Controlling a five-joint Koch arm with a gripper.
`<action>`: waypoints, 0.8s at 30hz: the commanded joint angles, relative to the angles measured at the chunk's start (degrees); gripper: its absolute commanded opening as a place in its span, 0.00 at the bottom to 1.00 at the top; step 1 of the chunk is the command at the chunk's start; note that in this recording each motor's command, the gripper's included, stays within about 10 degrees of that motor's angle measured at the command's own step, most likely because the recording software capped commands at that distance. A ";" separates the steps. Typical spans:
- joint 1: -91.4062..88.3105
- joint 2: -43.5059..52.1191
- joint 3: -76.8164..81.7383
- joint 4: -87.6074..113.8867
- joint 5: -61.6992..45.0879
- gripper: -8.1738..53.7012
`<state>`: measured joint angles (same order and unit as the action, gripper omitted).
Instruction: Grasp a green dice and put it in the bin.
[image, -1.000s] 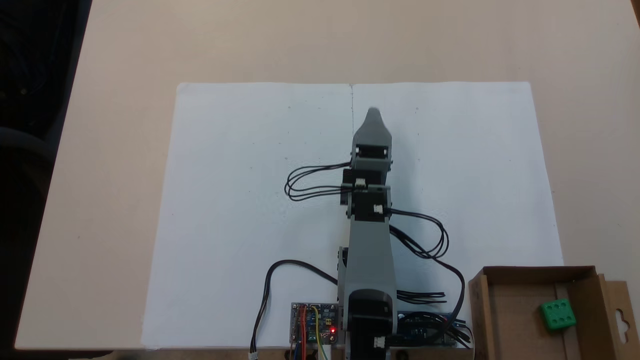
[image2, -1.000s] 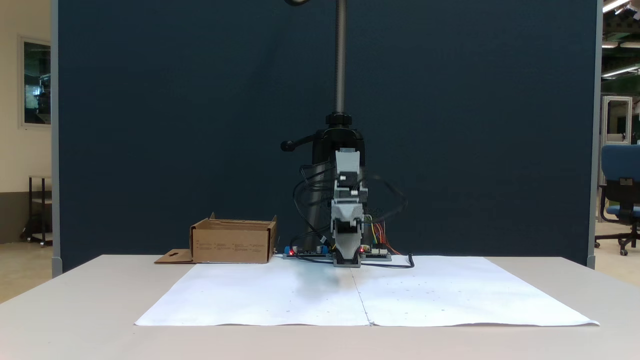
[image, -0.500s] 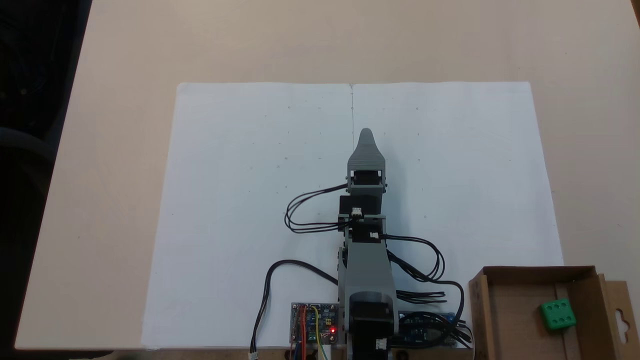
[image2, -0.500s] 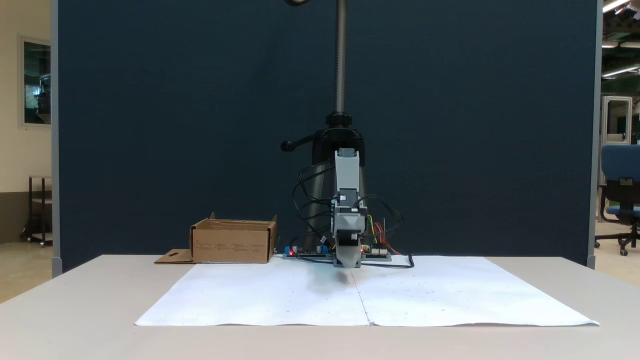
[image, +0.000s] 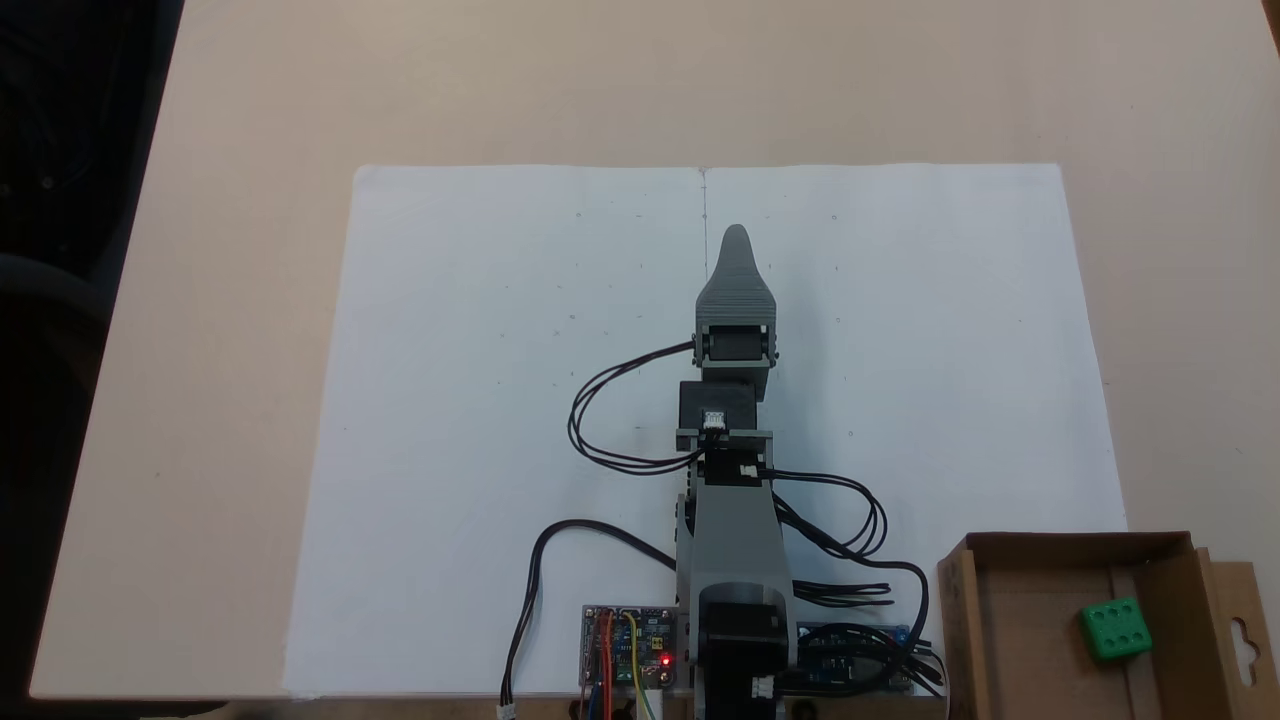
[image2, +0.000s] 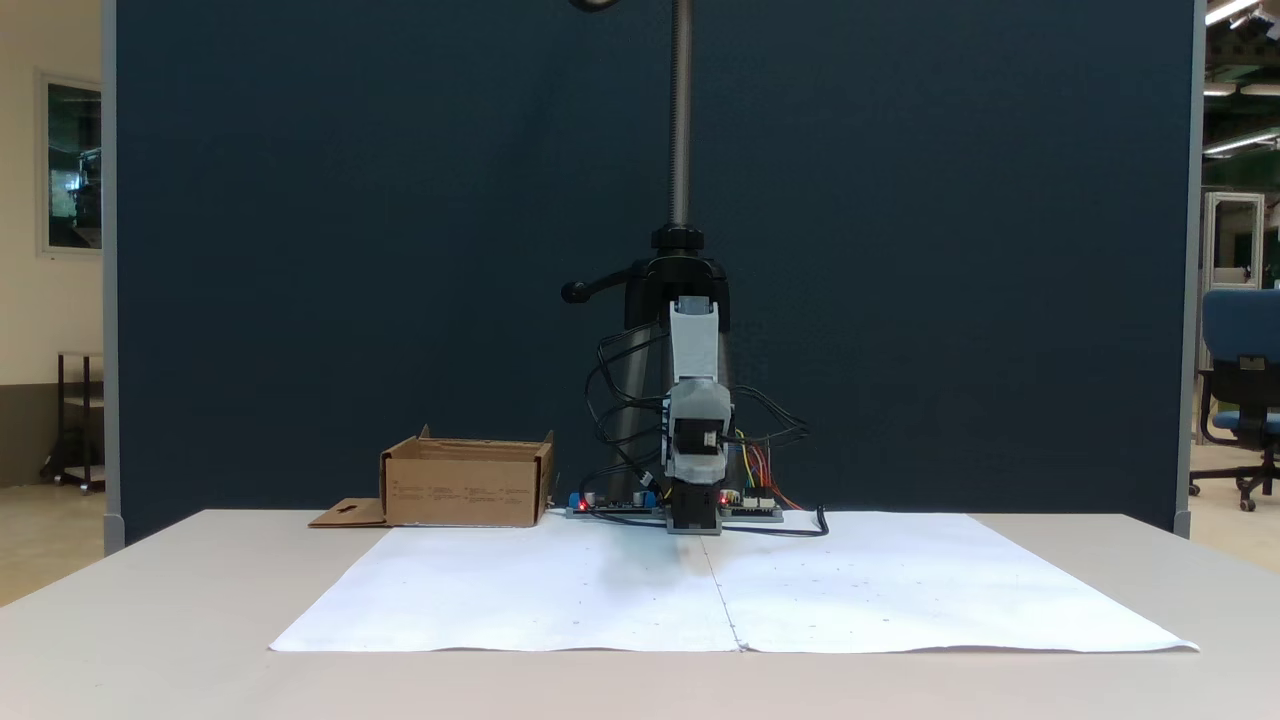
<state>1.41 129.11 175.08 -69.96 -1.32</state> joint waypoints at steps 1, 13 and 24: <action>-0.35 6.68 4.31 -9.65 -3.60 0.86; 0.00 6.33 4.31 -18.28 -3.43 0.86; -0.26 6.24 4.31 -18.11 -3.43 0.86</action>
<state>1.41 129.11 175.17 -80.77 -1.32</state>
